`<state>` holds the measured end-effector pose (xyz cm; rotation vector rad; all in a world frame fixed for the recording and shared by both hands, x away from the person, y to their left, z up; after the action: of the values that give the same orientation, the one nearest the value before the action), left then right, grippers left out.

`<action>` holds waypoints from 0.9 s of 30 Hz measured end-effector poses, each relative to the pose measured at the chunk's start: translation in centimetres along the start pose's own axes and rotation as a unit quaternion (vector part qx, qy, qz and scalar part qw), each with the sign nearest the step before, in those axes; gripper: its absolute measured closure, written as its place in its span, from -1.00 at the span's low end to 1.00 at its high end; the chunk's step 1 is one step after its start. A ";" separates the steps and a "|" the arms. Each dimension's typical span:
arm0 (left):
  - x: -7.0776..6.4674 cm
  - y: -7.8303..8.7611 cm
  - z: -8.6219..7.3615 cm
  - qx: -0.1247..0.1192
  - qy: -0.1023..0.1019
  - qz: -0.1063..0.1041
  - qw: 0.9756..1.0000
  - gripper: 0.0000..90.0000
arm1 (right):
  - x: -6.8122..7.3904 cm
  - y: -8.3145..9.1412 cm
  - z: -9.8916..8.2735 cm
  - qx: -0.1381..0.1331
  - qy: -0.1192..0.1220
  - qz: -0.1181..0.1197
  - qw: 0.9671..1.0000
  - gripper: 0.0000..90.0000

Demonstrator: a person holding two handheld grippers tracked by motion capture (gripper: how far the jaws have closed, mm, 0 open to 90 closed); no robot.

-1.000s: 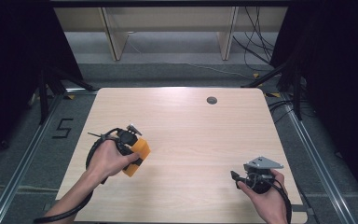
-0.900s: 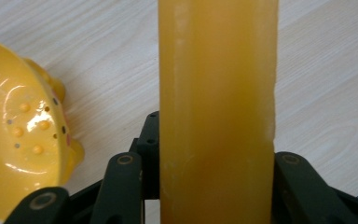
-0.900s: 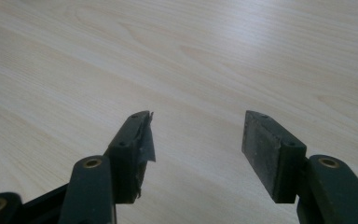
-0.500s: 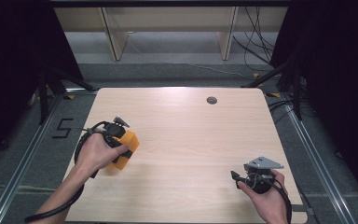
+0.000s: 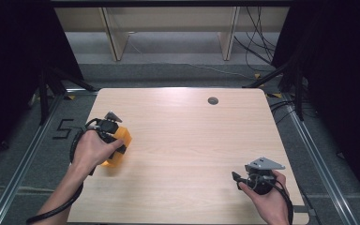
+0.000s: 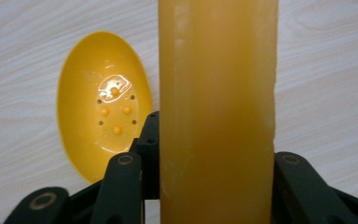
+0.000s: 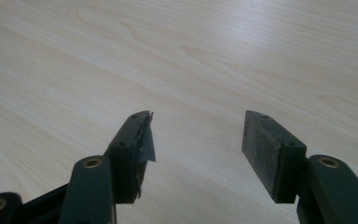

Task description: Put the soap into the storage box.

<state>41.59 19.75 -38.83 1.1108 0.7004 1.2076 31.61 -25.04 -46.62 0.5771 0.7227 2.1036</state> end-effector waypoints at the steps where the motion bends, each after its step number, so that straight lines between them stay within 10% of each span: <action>1: 0.0 0.0 0.0 0.000 0.000 0.000 1.000 0.34 | 0.0 0.0 0.0 0.000 0.000 0.000 1.000 -0.05; 27: 2.8 -1.0 -0.3 0.012 0.049 0.025 0.998 0.34 | -0.1 0.1 0.0 -0.001 0.005 0.003 1.000 -0.05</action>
<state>42.38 22.50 -39.50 1.1013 0.7673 1.3067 31.63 -25.19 -46.52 0.5693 0.7257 2.1129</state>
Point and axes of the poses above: each handheld gripper's, and its own axes: y roughly backward along the jaws, z roughly out of its top, x roughly to its left, the point moved 1 cm from there along -y, roughly forward along the jaws, and after that the axes turned 11 degrees about z, right-handed, at the moved point
